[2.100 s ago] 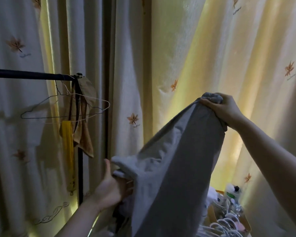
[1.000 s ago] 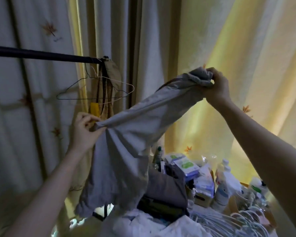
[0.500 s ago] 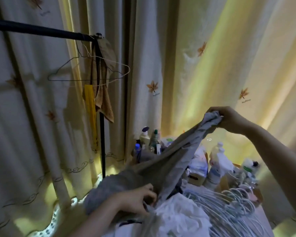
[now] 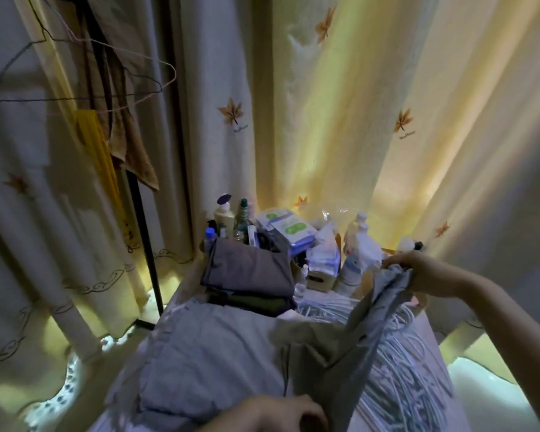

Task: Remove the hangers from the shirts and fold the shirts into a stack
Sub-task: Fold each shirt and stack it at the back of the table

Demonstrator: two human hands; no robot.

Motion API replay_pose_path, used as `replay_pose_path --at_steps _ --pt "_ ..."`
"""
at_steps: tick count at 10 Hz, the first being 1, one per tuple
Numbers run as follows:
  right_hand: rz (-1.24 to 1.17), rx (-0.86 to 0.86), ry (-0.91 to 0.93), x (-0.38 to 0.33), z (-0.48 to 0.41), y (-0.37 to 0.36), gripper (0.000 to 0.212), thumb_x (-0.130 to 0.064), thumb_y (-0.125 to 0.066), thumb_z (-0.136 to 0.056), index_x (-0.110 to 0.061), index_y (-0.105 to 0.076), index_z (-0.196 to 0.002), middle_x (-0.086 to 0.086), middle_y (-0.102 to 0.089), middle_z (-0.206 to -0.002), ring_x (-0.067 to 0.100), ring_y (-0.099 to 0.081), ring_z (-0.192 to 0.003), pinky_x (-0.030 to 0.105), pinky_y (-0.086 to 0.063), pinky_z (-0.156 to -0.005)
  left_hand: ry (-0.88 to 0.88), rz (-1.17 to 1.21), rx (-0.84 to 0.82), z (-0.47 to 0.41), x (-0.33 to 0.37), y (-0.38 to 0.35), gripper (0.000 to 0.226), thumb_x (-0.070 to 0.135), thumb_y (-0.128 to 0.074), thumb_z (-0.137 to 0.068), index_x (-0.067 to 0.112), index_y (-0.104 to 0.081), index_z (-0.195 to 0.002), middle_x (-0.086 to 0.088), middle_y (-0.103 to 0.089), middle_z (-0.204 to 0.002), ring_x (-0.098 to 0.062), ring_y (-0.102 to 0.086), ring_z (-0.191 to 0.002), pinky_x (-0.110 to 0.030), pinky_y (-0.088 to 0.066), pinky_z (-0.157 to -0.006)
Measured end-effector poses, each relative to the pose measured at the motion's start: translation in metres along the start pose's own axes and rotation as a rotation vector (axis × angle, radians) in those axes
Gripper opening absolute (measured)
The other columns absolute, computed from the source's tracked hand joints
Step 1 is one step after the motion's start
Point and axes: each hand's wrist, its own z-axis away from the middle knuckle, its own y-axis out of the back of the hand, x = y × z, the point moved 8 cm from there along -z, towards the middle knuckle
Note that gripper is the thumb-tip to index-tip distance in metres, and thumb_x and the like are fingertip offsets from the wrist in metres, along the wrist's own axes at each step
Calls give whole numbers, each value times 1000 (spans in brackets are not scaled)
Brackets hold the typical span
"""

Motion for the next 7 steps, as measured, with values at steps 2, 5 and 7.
replay_pose_path --at_steps 2,5,7 --pt "200 -65 225 -99 -50 -55 22 -8 -68 -79 -16 -62 -98 -1 -65 -97 18 -59 -90 31 -48 -82 -216 -40 506 42 1 67 72 52 -79 -65 23 -50 -124 11 -68 -98 -1 -61 -76 -21 -47 -65" --pt "-256 242 397 -200 -106 -160 53 -15 -67 -84 -25 -49 -133 -2 -55 -131 22 -45 -122 35 -39 -98 -217 342 1119 178 -53 187 34 53 -66 -76 35 -56 -103 -5 -65 -117 -21 -69 -91 -32 -57 -68" --pt "-542 397 -403 -20 -63 -240 28 -5 -60 -87 4 -58 -114 19 -63 -109 30 -60 -101 38 -47 -88 -101 163 1235 169 -70 205 24 37 -68 -85 20 -61 -100 -3 -68 -93 -23 -66 -84 -26 -50 -65"
